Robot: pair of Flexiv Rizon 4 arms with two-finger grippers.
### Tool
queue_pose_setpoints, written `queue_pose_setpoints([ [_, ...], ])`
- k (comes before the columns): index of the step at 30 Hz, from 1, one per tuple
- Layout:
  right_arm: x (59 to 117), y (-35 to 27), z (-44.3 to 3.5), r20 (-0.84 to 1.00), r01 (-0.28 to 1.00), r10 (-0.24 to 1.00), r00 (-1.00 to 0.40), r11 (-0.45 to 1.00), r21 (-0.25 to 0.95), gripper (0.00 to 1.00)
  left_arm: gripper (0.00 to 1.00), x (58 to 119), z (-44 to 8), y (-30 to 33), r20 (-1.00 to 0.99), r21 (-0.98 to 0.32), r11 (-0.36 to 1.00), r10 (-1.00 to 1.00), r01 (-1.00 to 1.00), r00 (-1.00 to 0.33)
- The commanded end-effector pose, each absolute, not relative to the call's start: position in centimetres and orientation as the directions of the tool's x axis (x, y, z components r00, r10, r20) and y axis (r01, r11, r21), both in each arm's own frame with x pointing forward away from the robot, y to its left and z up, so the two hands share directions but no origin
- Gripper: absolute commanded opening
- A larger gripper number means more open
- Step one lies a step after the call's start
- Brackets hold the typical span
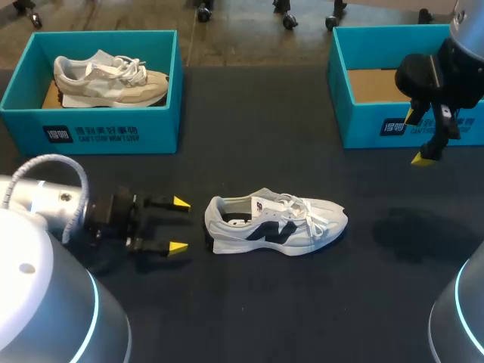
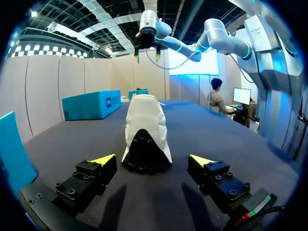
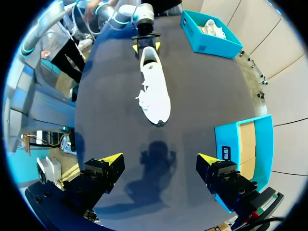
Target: Take the shoe out of the shoebox, open the shoe tongue, remove and reinsert the insole, then place the shoe into the shoebox
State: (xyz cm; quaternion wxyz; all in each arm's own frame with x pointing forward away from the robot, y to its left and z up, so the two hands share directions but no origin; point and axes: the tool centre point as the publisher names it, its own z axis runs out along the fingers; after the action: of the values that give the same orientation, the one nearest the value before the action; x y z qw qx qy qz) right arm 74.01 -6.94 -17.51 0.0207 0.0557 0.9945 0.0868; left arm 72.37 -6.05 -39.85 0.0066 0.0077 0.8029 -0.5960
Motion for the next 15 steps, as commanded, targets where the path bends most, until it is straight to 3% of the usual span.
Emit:
queue_pose_setpoints([
  [1, 74.1, -6.8, -17.5, -0.03, 0.109, 0.115, -0.993, 0.979, 0.172, 1.0, 1.0, 73.1, -40.1, -7.4, -0.008, -0.956, 0.292, -0.021, 0.002, -1.0],
  [15, 74.1, -6.8, -17.5, -0.03, 0.109, 0.115, -0.993, 0.979, 0.172, 1.0, 1.0, 73.6, -40.0, -9.5, 0.086, -0.937, 0.336, -0.044, -0.095, -0.995],
])
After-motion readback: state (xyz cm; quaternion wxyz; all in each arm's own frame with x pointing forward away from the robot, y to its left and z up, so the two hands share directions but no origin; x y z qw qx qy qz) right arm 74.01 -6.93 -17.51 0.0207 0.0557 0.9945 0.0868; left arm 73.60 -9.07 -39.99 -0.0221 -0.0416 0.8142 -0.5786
